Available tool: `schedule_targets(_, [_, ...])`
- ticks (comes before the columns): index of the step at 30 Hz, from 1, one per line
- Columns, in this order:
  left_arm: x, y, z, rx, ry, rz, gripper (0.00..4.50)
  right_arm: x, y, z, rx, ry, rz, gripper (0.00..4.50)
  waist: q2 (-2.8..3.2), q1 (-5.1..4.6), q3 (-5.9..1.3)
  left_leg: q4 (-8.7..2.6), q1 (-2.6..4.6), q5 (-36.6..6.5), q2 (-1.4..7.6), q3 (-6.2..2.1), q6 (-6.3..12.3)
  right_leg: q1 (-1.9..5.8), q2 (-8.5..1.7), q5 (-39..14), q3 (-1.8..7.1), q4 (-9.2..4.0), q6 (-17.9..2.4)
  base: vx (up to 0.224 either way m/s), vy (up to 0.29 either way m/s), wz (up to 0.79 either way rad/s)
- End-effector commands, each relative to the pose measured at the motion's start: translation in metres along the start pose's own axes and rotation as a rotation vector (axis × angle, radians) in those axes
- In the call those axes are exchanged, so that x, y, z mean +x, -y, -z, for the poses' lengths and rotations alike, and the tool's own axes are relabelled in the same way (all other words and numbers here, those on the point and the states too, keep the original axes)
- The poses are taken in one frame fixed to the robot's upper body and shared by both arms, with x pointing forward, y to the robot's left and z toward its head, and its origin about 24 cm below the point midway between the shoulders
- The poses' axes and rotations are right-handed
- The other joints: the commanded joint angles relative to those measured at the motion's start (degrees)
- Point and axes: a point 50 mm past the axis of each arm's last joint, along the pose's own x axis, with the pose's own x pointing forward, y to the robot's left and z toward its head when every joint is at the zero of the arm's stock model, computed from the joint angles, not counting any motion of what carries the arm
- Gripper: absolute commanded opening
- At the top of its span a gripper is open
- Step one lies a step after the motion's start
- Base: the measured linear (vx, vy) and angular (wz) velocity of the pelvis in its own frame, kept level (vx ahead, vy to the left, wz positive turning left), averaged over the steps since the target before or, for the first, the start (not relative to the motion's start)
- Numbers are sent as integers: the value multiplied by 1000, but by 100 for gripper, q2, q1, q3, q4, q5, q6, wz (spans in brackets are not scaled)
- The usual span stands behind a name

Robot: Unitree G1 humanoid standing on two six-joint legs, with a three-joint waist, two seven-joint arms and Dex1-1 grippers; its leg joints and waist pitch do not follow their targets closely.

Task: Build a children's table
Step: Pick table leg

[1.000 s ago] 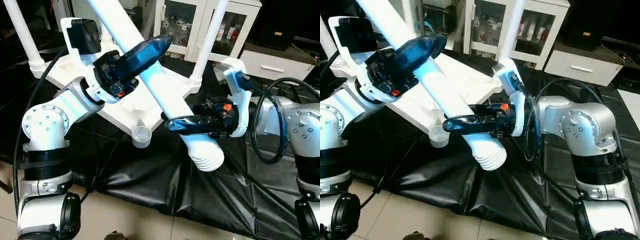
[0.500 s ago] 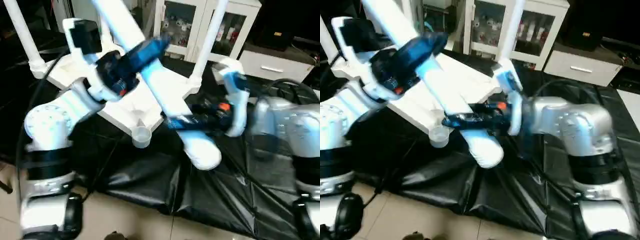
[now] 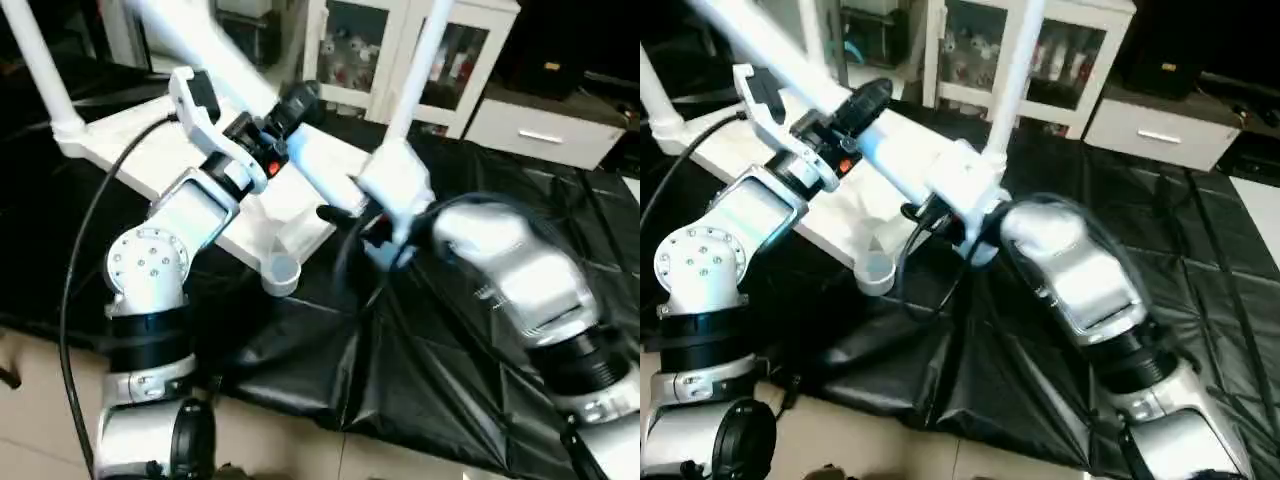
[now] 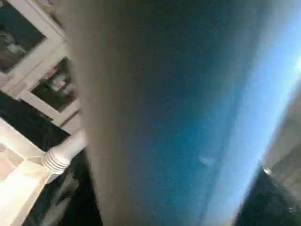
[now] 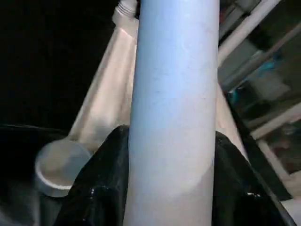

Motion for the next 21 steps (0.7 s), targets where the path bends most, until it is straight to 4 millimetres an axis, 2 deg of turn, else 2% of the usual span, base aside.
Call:
schedule_targets(1, [6, 7, 3, -17, 0, -31, 254, 6, -1, 2, -103, -21, 75, 182, 46, -22, -398, -450, -22, -671, 245, -53, -283, 345, -435, -1281, 320, -388, -607, 0, 0, 0])
schedule_targets(3, [6, 6, 4, -21, 3, -51, 250, 8, 0, 2, -132, -20, 102, 182, 34, -37, -404, -439, -14, -713, 235, -45, -295, 349, -435, -1271, 319, -390, -610, 0, 0, 0])
schedule_targets(4, [5, 6, 5, -37, 12, -77, 223, 10, 0, 2, -169, -11, 137, 182, 46, -39, -406, -440, -10, -722, 237, -46, -286, 340, -436, -1265, 322, -380, -612, 0, 0, 0])
schedule_targets(6, [5, 6, 5, -42, 13, -83, 212, 10, 0, 2, -174, -9, 156, 182, 33, -48, -410, -439, -18, -693, 241, -49, -295, 352, -432, -1160, 322, -367, -615, 0, 0, 0])
schedule_targets(10, [4, 6, 5, -65, 30, -94, 183, 11, 2, 1, -185, 6, 187, 182, 37, -89, -409, -436, -19, -695, 234, -47, -216, 351, -418, -1025, 321, -358, -627, 0, 0, 0])
schedule_targets(17, [5, 6, 2, -74, 53, -120, 173, 14, 2, -1, -244, 19, 218, 182, 60, -95, -409, -434, -4, -734, 240, -47, -200, 341, -419, -1023, 323, -361, -651, 0, 0, 0])
schedule_targets(18, [5, 6, 2, -73, 54, -122, 172, 14, 2, -2, -264, 26, 220, 238, 55, -96, -407, -432, -3, -748, 235, -42, -202, 341, -417, -1032, 322, -364, -655, 0, 0, 0])
schedule_targets(21, [4, 6, -1, -42, 46, -118, 172, 14, -1, -9, -207, 112, 156, 258, 57, -102, -410, -432, 3, -825, 233, -38, -180, 339, -416, -1039, 323, -357, -660, 0, 0, 0])
